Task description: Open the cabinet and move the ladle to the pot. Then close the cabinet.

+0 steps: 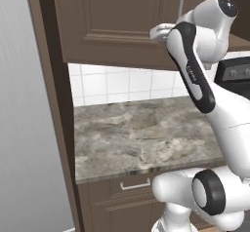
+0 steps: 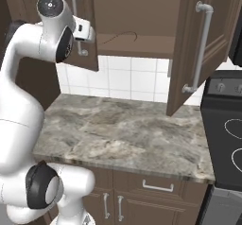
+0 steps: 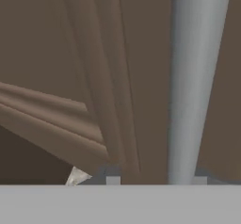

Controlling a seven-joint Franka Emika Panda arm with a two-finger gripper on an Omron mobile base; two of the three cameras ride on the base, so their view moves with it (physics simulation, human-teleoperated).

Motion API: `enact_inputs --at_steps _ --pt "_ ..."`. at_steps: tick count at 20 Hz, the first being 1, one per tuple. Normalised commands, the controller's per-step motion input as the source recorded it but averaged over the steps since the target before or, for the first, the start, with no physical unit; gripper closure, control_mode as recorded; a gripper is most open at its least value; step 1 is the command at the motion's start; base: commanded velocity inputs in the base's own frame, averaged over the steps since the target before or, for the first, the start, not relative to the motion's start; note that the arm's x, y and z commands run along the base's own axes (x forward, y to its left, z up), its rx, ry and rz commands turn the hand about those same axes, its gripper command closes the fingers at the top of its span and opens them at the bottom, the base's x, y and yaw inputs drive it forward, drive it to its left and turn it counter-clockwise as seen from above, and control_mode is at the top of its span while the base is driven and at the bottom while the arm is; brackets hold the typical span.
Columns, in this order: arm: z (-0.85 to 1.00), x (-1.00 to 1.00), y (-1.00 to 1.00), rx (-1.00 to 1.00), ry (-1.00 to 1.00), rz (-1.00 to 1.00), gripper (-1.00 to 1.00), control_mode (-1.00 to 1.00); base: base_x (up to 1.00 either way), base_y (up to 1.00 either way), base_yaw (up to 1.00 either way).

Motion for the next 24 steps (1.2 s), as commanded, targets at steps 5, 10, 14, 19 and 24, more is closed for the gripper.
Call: enact_inputs --at_steps 5,10,14,19,24 --pt "0.0 -0.96 0.97 0.0 0.0 0.0 1.0 -1.0 0.0 0.0 0.0" --pt "0.0 -0.79 0.92 0.0 0.0 0.0 1.0 -1.0 0.0 0.0 0.0" --pt "0.0 -0.59 0.76 0.0 0.0 0.0 -1.0 -1.0 0.0 0.0 0.0" --pt "-0.01 -0.64 -0.19 0.0 -0.07 0.0 -1.0 -1.0 0.0 0.0 0.0" --pt "-0.01 -1.0 -0.9 0.0 -0.08 0.0 -1.0 -1.0 0.0 0.0 0.0"
